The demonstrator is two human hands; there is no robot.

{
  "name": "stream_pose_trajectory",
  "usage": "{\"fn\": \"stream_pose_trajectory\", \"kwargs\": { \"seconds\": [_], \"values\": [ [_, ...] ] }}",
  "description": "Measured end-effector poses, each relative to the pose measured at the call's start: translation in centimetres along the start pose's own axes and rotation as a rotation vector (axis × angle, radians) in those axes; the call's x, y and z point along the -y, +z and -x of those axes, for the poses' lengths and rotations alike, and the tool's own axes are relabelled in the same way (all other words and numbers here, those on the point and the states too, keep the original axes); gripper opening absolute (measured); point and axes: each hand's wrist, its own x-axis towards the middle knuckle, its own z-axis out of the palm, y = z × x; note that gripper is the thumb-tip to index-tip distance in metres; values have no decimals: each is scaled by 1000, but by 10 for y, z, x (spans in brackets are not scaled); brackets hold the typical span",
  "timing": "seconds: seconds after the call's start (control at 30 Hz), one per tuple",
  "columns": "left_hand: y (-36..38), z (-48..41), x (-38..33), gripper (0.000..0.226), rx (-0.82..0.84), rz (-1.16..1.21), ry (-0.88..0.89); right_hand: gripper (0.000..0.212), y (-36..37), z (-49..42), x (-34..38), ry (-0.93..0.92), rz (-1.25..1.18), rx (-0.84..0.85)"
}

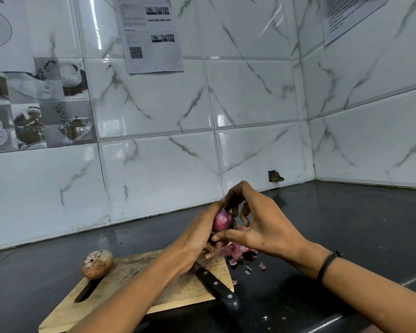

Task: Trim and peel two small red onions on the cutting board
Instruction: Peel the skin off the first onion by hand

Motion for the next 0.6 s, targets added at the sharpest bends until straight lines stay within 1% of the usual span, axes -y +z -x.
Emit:
{"fn": "stream_pose_trajectory", "kwargs": {
  "seconds": [0.07, 0.13, 0.3, 0.37, 0.47, 0.5, 0.6],
  "values": [
    [1, -2, 1, 61, -25, -42, 18, 63, -1, 0, 0, 22, 4, -2],
    [1, -3, 2, 55, -45, -83, 24, 63, -1, 0, 1, 45, 5, -4],
    [0, -3, 3, 53, -43, -116, 6, 60, 1, 0, 1, 52, 8, 3],
    [-1, -4, 4, 53, -41, -105, -4, 54, 1, 1, 0, 47, 22, -1],
    [-3, -6, 2, 49, -36, -71, 7, 38, 6, 2, 0, 12, 62, -22],
    [-4, -6, 2, 47, -36, -68, 10, 37, 6, 1, 1, 8, 66, -30],
    [-5, -7, 4, 48, -33, -94, 1, 50, 3, 0, 1, 10, 62, -58]
  ]
}}
